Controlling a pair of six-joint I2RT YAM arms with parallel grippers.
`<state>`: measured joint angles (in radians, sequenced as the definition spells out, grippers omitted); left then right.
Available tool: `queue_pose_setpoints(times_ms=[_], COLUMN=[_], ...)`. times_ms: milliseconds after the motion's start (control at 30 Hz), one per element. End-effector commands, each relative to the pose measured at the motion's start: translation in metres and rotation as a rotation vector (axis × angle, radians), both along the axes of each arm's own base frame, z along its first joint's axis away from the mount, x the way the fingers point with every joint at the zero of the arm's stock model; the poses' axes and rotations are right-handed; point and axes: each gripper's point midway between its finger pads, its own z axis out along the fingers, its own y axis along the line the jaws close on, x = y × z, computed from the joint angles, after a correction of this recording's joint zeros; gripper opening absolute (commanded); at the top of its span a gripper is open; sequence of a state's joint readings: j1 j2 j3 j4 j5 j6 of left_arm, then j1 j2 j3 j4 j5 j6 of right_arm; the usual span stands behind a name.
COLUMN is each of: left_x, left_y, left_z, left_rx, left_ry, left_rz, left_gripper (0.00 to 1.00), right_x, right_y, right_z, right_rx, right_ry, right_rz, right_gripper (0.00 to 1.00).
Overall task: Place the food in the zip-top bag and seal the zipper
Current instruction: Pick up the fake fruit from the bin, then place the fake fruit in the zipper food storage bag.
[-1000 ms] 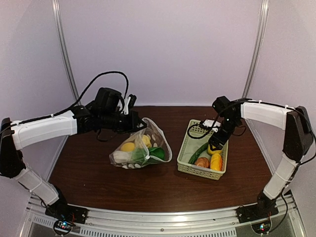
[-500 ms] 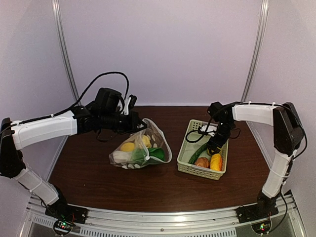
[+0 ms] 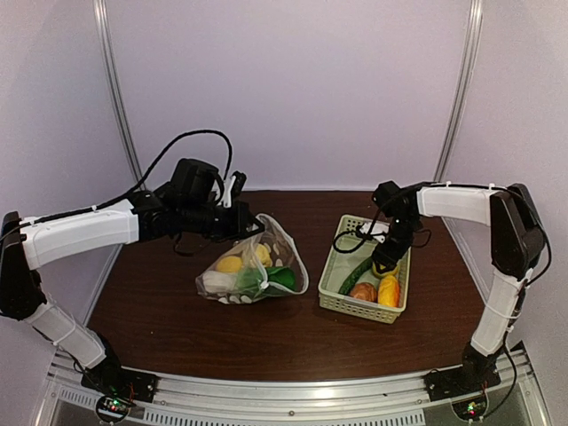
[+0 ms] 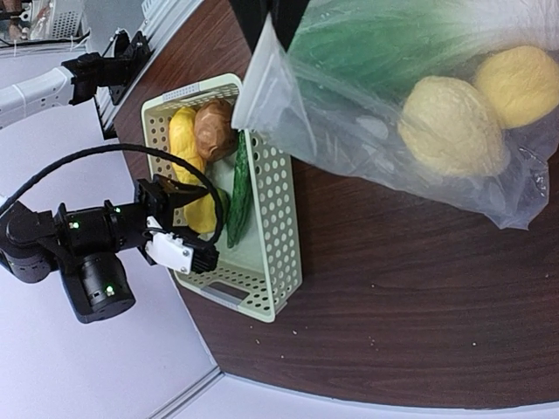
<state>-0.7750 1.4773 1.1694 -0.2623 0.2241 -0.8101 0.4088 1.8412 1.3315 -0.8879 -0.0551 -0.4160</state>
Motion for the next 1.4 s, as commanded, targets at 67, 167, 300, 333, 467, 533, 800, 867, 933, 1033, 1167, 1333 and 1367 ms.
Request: queue_pose_setpoints(times_ms=[67,167,300,333,467,533,800,867,933,1033,1167,1333,1367], left_x=[0.001,0.001,0.002,0.003,0.003,0.004,0.012,0.014,0.016,0.018,0.019,0.017,0.017], left_y=[0.001,0.001,0.000,-0.001,-0.002,-0.003,-0.015,-0.018,-0.021,-0.024,-0.026,-0.026,-0.025], left_z=[0.002,0.001,0.000,0.001,0.000,0.000,0.002,0.003,0.005,0.007,0.012,0.019,0.020], left_rx=[-0.012,-0.011,-0.013,-0.014,-0.015,-0.017,-0.036,-0.043,-0.051,-0.059,-0.072,-0.090,-0.092], left_ry=[-0.011,-0.010,-0.007,-0.006,0.000,0.006,0.028,0.034,0.039,0.045,0.046,0.046,0.043], left_rz=[-0.005,-0.006,-0.008,-0.006,-0.006,-0.005,-0.002,-0.004,-0.006,-0.008,-0.004,-0.005,-0.003], left_gripper=[0.00,0.00,0.00,0.00,0.00,0.00,0.00,0.00,0.00,0.00,0.00,0.00,0.00], right_x=[0.007,0.008,0.007,0.006,0.001,-0.003,-0.022,-0.030,-0.042,-0.058,-0.069,-0.068,-0.068], right_y=[0.003,0.004,0.010,0.013,0.033,0.046,0.106,0.123,0.141,0.169,0.204,0.236,0.242], right_z=[0.023,0.039,0.062,0.068,0.097,0.115,0.190,0.205,0.215,0.222,0.219,0.205,0.203], right_rx=[0.020,0.037,0.089,0.112,0.245,0.333,0.637,0.700,0.764,0.833,0.887,0.904,0.904], right_ry=[-0.041,-0.067,-0.105,-0.112,-0.138,-0.150,-0.207,-0.211,-0.200,-0.176,-0.144,-0.096,-0.097], right_rz=[-0.013,-0.017,-0.020,-0.015,0.017,0.045,0.208,0.264,0.316,0.389,0.432,0.433,0.437], right_gripper=[0.60,0.57,0.57,0.56,0.55,0.54,0.53,0.53,0.53,0.53,0.53,0.53,0.53])
